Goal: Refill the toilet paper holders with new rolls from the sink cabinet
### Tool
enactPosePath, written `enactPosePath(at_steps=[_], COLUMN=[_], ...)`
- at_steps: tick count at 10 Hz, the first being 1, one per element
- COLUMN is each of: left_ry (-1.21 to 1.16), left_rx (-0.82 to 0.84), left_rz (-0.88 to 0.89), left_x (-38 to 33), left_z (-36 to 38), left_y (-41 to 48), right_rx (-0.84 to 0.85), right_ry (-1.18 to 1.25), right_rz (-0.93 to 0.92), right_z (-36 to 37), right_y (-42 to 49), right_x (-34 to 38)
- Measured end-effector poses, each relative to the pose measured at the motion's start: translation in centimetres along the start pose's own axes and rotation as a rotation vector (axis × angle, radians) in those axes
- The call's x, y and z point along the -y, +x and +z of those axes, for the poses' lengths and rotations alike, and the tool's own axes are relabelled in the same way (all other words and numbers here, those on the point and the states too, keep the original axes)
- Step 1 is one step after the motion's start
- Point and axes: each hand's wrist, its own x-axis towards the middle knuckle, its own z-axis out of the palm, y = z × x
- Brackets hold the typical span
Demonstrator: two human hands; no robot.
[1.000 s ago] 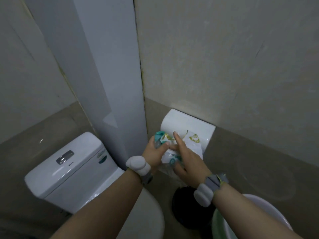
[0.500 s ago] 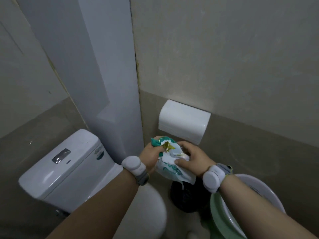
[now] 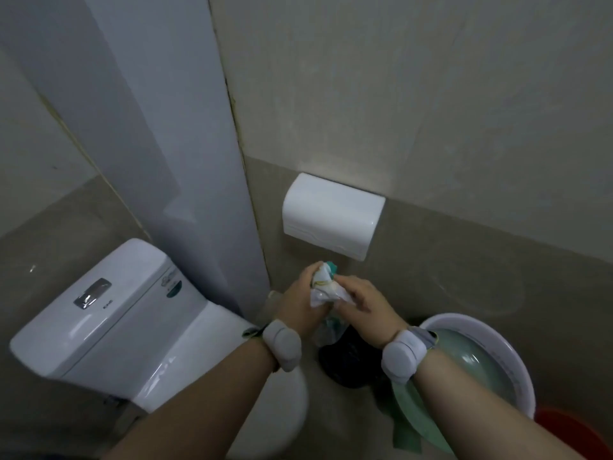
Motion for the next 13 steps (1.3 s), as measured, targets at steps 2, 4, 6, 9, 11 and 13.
enactPosePath(at_steps=[2,4,6,9,11,13], left_ry=[-0.285,0.058,0.786,0.928,0.875,0.873], left_rx=[0.113,0.114,-0.024,0.025,0.043,0.071], left_rz=[-0.233,-0.163,-0.194,-0.249,-0.187,-0.162], left_x=[2.5,6.5,15.1,27.2,35.0,38.1], left_z=[5.7,10.9,14.2,17.4,19.0,19.1], left_y=[1.6,2.3,3.3,6.4,8.4,9.9], right_rx=[0.04,-0.036,0.05,0.093,0.263,0.376], right_ry=[0.141,-0.086,-0.506,-0.786,-0.772,-0.714], right_rz=[0.17,0.296,0.28,0.345,0.546,0.653], right_z=[-1.9,-1.3,1.9,10.1,16.4,19.7], right_y=[-2.2,-2.2,-1.9,2.4,6.7,7.2], right_x=[-7.6,-14.1,-22.9,-35.1,-46.0,-51.7])
